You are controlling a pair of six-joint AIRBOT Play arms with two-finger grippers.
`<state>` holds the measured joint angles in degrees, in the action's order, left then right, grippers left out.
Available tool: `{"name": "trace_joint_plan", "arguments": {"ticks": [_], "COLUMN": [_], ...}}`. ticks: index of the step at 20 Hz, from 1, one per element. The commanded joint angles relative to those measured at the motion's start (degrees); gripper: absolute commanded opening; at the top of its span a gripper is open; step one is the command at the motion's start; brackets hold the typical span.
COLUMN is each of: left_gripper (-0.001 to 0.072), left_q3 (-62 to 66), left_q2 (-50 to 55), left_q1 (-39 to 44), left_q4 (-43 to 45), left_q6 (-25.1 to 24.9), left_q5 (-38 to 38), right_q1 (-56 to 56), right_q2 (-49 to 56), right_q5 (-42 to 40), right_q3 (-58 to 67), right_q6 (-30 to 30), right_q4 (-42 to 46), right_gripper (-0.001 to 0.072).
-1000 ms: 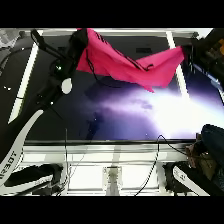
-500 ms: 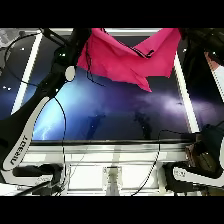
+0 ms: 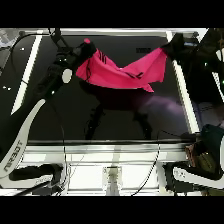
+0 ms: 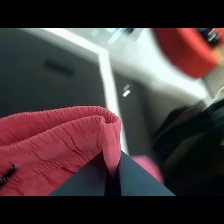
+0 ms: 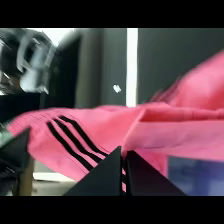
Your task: Fold the clothes and pants, and hang the long-sleeved shirts on hangers.
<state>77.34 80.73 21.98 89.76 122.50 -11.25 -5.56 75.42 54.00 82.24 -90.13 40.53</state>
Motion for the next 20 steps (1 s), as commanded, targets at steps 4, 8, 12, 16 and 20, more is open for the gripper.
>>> {"name": "trace_joint_plan", "arguments": {"ticks": [4,8,12,16,20], "left_gripper": [0.0021,0.0021,0.0021,0.002,0.0021], "left_q3": [-15.9,-25.6,-35.3,-42.9,-46.1], "left_q2": [-15.3,-24.1,-33.9,-43.0,-50.1], "left_q1": [-0.1,0.0,0.4,0.4,0.4], "left_q4": [4.4,4.6,4.5,4.6,4.8], "left_q6": [-3.7,-3.6,-0.4,3.1,3.1], "left_q5": [-11.8,-17.2,-20.7,-26.1,-32.3], "right_q1": [0.2,0.2,0.2,0.3,0.3], "right_q2": [-13.6,-22.3,-28.7,-34.7,-40.7], "right_q5": [4.0,5.1,11.6,16.6,23.4], "right_q3": [-20.8,-29.9,-33.9,-38.0,-39.9], "right_q6": [1.1,-2.5,-7.9,-13.4,-17.5], "right_q4": [2.2,6.4,12.4,16.7,20.8], "right_gripper": [0.0007,0.0007,0.0007,0.0007,0.0007]}}
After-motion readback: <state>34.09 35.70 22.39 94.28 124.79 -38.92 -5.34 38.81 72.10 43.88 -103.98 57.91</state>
